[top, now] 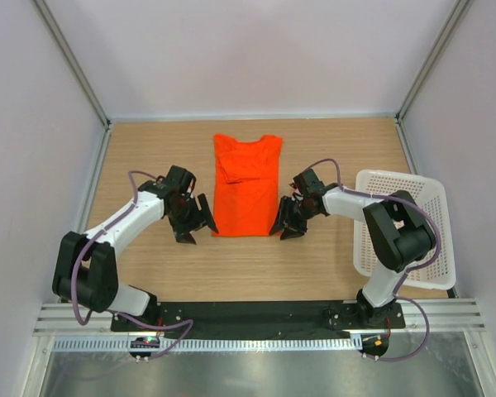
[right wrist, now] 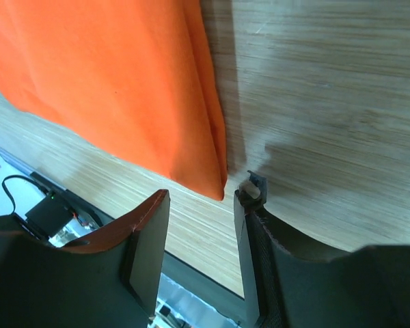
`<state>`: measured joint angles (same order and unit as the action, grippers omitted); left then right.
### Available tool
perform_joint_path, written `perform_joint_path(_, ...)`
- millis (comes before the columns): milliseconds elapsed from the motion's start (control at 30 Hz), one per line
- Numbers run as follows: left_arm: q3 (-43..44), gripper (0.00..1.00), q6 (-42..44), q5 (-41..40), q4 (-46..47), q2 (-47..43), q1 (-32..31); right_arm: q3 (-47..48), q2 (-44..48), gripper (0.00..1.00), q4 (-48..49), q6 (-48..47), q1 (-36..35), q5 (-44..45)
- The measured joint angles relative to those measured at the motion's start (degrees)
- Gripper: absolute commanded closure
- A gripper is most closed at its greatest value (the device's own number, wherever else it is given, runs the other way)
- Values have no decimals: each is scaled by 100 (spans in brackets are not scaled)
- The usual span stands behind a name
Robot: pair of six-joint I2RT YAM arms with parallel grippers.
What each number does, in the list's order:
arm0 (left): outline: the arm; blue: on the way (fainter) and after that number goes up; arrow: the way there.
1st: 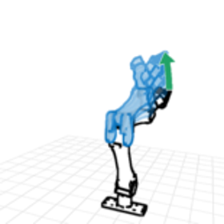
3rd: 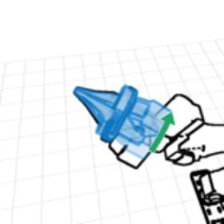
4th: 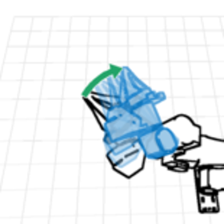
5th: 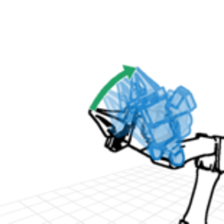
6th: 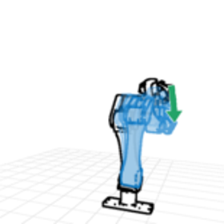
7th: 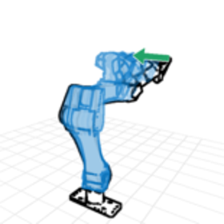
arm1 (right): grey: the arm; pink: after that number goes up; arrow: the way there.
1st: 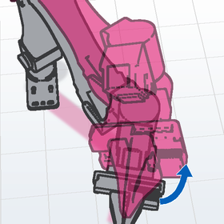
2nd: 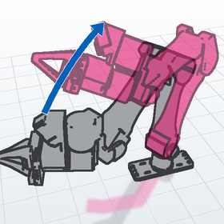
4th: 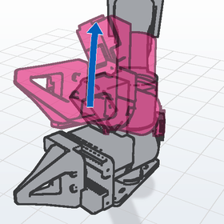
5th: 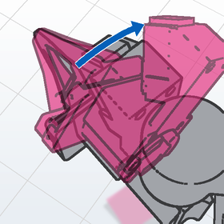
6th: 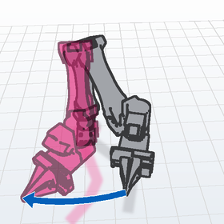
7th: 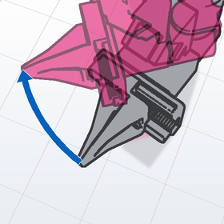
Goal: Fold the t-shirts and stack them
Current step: Fold the tshirt
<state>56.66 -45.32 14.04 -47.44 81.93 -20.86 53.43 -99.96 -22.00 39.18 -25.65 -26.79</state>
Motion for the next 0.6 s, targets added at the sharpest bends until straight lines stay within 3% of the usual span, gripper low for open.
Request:
perform_joint_path(400,-417,31,-647,142,1058,1237,76,-175,92,54,365,522,0,240)
perform_joint_path(600,-345,35,-859,245,1139,1366,162,-205,48,55,566,673,2,212)
